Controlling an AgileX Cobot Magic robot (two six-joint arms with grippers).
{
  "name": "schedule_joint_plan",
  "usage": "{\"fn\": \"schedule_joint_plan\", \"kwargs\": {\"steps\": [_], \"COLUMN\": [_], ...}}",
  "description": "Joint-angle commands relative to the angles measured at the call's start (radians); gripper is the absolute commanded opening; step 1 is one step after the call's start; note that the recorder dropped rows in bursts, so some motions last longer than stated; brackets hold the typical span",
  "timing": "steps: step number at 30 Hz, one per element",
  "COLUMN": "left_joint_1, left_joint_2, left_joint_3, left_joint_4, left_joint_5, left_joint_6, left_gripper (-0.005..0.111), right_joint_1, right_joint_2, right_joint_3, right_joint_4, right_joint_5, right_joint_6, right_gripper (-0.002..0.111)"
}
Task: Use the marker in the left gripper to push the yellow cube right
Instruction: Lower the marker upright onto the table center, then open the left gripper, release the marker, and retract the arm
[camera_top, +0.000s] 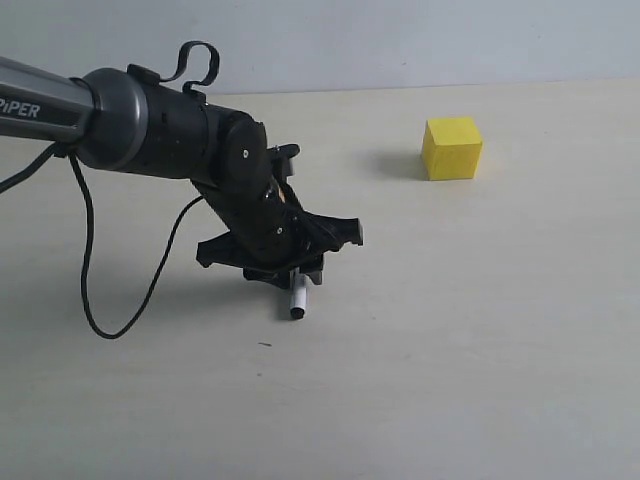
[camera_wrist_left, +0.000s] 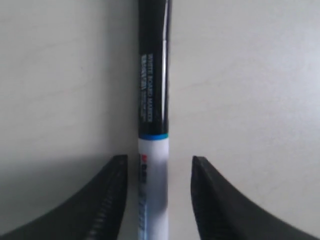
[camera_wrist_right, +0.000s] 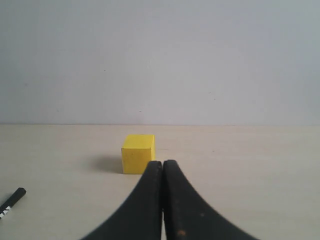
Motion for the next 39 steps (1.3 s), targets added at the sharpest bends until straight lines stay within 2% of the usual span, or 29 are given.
{"fn": "schedule_joint_plan", "kwargs": {"steps": [1, 8, 13, 15, 17, 18, 21, 25, 28, 30, 32, 39], "left_joint_1": [0.002, 0.006, 0.045, 0.066, 0.074, 0.074, 0.06, 0.049, 0.05, 0.05, 0.05, 0.05], "left_joint_2": [0.006, -0.003, -0.076, -0.128, -0.191, -0.228, -0.348, -0.534, -0.652, -0.736, -0.788, -0.792], "left_joint_3": [0.004, 0.004, -0.064, -0.104, -0.108, -0.095, 0.021, 0.325, 0.538, 0.657, 0.714, 0.733], "left_joint_4": [0.003, 0.006, 0.006, 0.022, 0.079, 0.138, 0.234, 0.239, 0.237, 0.239, 0.239, 0.239], "left_joint_5": [-0.002, -0.008, 0.137, 0.187, 0.171, 0.147, 0.005, -0.423, -0.674, -0.751, -0.747, -0.738], "left_joint_6": [0.005, 0.009, 0.061, 0.133, 0.169, 0.178, 0.196, 0.216, 0.202, 0.186, 0.188, 0.188], "left_gripper": [0.049, 0.049, 0.048, 0.037, 0.011, 0.001, 0.0, 0.0, 0.0, 0.0, 0.0, 0.0], "right_joint_1": [0.001, 0.001, 0.001, 0.001, 0.001, 0.001, 0.001, 0.001, 0.001, 0.001, 0.001, 0.001], "right_joint_2": [-0.007, -0.007, -0.007, -0.007, -0.007, -0.007, -0.007, -0.007, -0.007, -0.007, -0.007, -0.007], "right_joint_3": [0.004, 0.004, 0.004, 0.004, 0.004, 0.004, 0.004, 0.004, 0.004, 0.004, 0.004, 0.004], "right_joint_4": [-0.002, -0.002, -0.002, -0.002, -0.002, -0.002, -0.002, -0.002, -0.002, -0.002, -0.002, -0.002], "right_joint_5": [-0.005, -0.005, -0.005, -0.005, -0.005, -0.005, -0.005, -0.005, -0.005, -0.005, -0.005, -0.005], "right_joint_6": [-0.001, -0.001, -0.001, -0.001, -0.001, -0.001, -0.001, -0.001, -0.001, -0.001, -0.001, -0.001], "right_gripper": [0.0, 0.0, 0.0, 0.0, 0.0, 0.0, 0.0, 0.0, 0.0, 0.0, 0.0, 0.0]}}
